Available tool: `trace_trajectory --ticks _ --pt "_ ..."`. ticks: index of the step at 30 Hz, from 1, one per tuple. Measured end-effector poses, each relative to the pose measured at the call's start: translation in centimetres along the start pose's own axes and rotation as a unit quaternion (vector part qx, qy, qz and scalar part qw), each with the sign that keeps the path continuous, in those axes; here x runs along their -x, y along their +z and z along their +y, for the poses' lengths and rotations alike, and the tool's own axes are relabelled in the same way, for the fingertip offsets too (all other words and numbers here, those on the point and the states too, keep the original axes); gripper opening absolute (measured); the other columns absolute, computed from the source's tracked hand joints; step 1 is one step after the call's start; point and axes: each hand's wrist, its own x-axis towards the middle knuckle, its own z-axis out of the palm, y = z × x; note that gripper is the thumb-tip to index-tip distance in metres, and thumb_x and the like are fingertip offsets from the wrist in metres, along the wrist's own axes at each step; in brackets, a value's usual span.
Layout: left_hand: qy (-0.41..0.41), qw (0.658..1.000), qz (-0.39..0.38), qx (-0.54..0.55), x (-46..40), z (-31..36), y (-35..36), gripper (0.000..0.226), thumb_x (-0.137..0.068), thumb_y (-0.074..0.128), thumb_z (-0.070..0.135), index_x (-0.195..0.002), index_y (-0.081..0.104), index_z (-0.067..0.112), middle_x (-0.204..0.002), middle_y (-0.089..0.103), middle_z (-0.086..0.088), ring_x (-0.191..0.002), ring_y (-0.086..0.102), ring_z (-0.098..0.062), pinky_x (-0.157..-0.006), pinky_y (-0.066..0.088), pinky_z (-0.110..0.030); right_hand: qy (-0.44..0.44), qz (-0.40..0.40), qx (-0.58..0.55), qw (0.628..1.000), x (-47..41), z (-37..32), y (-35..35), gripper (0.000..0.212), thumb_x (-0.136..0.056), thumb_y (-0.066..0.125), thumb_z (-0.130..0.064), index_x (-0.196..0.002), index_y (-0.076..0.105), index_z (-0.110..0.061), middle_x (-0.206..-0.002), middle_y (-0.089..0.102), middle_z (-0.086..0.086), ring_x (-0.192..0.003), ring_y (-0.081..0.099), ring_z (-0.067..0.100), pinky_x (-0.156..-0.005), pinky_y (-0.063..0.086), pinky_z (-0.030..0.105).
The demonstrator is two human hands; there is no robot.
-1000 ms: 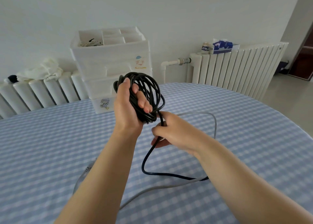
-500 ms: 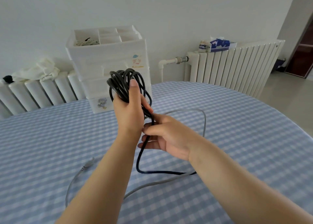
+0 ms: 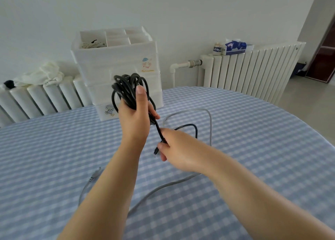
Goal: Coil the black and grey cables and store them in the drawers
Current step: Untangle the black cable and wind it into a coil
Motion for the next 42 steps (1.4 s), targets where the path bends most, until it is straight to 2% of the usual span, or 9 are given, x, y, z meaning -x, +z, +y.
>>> trace_trajectory --ticks 4,8,15,21,25,28,32,37,42 --pt "-0.001 0.986 -0.126 -0.109 -0.4 -0.1 -0.4 0.087 -0.085 0.027 0.071 -0.054 0.054 -0.006 -0.042 0.058 -0.009 -0.042 0.053 -0.017 -0.05 0.044 -0.022 -0.06 0.005 0.181 0.982 1.1 -0.3 -1.1 0.022 -0.103 0.038 -0.029 -0.089 0.047 -0.015 -0.078 0.057 0.002 -0.064 0.052 0.013 -0.054 0.039 0.027" --pt "-0.093 0.96 -0.241 -0.112 -0.3 0.2 -0.3 0.093 -0.086 0.01 0.074 -0.066 0.051 -0.007 -0.055 0.057 -0.012 -0.057 0.053 -0.022 -0.068 0.046 -0.025 -0.151 0.087 0.279 0.944 1.3 -0.4 -2.5 0.026 -0.101 0.039 -0.037 -0.094 0.057 -0.019 -0.079 0.06 -0.003 -0.071 0.057 0.016 -0.065 0.045 0.033" --pt "-0.192 0.881 -0.43 -0.025 0.5 0.9 0.4 0.096 -0.07 -0.009 0.079 -0.043 0.042 0.003 -0.039 0.045 -0.011 -0.039 0.046 -0.023 -0.053 0.042 -0.03 -0.139 0.28 0.141 0.939 1.2 0.3 -4.5 0.047 -0.064 0.062 -0.072 -0.066 0.048 -0.028 -0.062 0.055 -0.011 -0.06 0.048 0.005 -0.055 0.036 0.022" --pt "-0.222 0.843 -0.49 0.011 0.1 1.0 0.1 0.097 -0.058 -0.018 0.085 -0.045 0.046 0.013 -0.041 0.041 -0.005 -0.037 0.04 -0.02 -0.05 0.036 -0.031 -0.106 0.23 -0.049 0.966 0.4 1.9 -4.6 0.045 -0.062 0.062 -0.069 -0.08 0.045 -0.031 -0.075 0.067 -0.009 -0.072 0.063 0.008 -0.073 0.052 0.042" --pt "-0.18 0.813 -0.552 0.034 -0.1 1.4 -0.7 0.084 -0.056 0.016 0.094 -0.055 0.061 0.022 -0.042 0.044 0.001 -0.036 0.042 -0.012 -0.042 0.037 -0.019 -0.139 0.201 -0.107 0.964 -0.1 2.1 -4.6 0.032 -0.072 0.074 -0.049 -0.077 0.049 -0.03 -0.07 0.062 -0.013 -0.064 0.054 0.001 -0.069 0.048 0.033" --pt "-0.148 0.798 -0.585 -0.002 -0.7 1.1 -1.2 0.106 -0.06 0.046 0.089 -0.072 0.053 -0.016 -0.048 0.046 -0.002 -0.04 0.046 -0.011 -0.046 0.04 -0.016 -0.113 0.237 -0.075 0.962 -0.1 2.4 -4.6 0.051 -0.06 0.069 -0.067 -0.074 0.048 -0.023 -0.059 0.052 -0.011 -0.054 0.042 0.003 -0.058 0.038 0.028" --pt "-0.154 0.792 -0.591 -0.012 -0.8 1.4 -1.3 0.064 -0.067 0.072 0.063 -0.065 0.053 0.003 -0.049 0.05 0.0 -0.044 0.05 -0.013 -0.051 0.043 -0.02 -0.081 0.26 -0.019 0.962 -0.1 2.4 -4.8 0.061 -0.049 0.066 -0.076 -0.071 0.048 -0.022 -0.058 0.049 -0.011 -0.053 0.04 0.005 -0.054 0.034 0.025" --pt "-0.182 0.824 -0.535 -0.033 -0.5 1.8 -0.7 0.043 -0.08 0.066 0.033 -0.053 0.048 0.006 -0.041 0.049 -0.002 -0.038 0.046 -0.015 -0.051 0.042 -0.021 -0.147 0.21 -0.204 0.945 -0.5 3.9 -6.0 0.027 -0.067 0.078 -0.037 -0.076 0.057 -0.021 -0.066 0.057 -0.013 -0.062 0.053 0.003 -0.066 0.047 0.027" --pt "-0.252 0.804 -0.534 0.067 -0.3 1.6 -0.4 0.041 -0.081 0.058 0.021 -0.056 0.042 -0.007 -0.038 0.04 -0.007 -0.032 0.039 -0.019 -0.042 0.038 -0.021 -0.136 0.251 -0.218 0.934 -0.5 4.3 -5.8 0.049 -0.056 0.071 -0.064 -0.074 0.052 -0.022 -0.063 0.053 -0.005 -0.06 0.048 0.011 -0.06 0.042 0.031"
